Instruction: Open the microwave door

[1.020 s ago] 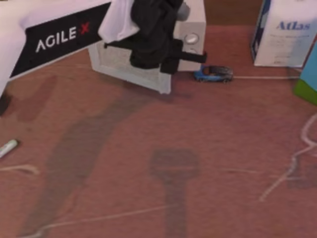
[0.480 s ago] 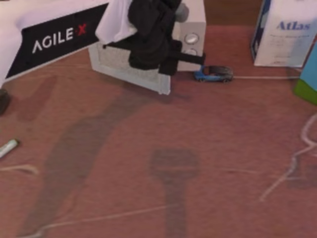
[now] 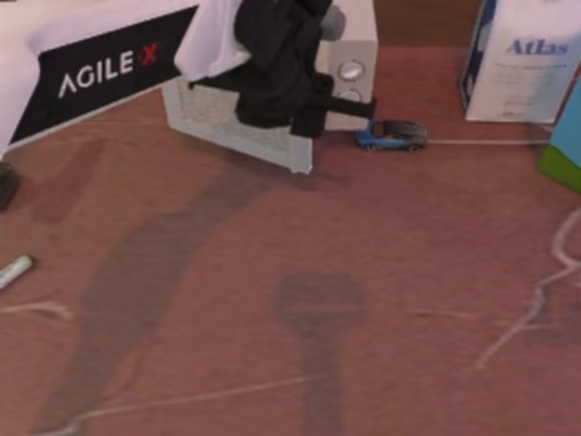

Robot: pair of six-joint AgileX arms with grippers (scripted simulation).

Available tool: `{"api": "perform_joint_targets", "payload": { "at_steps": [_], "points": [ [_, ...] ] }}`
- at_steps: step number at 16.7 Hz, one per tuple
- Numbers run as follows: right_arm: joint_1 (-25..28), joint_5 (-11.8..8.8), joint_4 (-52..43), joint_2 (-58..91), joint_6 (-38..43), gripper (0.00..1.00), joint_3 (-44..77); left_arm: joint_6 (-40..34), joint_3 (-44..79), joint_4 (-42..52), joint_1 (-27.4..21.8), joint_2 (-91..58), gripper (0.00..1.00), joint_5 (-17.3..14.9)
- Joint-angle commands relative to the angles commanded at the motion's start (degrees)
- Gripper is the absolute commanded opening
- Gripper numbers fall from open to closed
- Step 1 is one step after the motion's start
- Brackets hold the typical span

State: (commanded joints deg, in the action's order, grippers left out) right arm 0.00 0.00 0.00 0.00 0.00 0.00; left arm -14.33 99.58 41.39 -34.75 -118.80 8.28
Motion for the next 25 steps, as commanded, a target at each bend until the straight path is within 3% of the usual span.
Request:
{"api": "perform_joint_targets", "payload": {
  "at_steps": [9,17,25],
  "points": [
    [0.0,0.0,0.0,0.0,0.0,1.00,0.0,0.0,0.0,0.0,0.0,0.0,0.00,0.0],
    [0.0,0.0,0.0,0.0,0.0,1.00,0.0,5.7,-6.3,-2.7,1.2,4.2,0.00,-3.2],
    [0.0,0.0,0.0,0.0,0.0,1.00,0.0,5.9,-6.5,-2.8,1.3,4.4,0.00,-3.3]
  ]
}}
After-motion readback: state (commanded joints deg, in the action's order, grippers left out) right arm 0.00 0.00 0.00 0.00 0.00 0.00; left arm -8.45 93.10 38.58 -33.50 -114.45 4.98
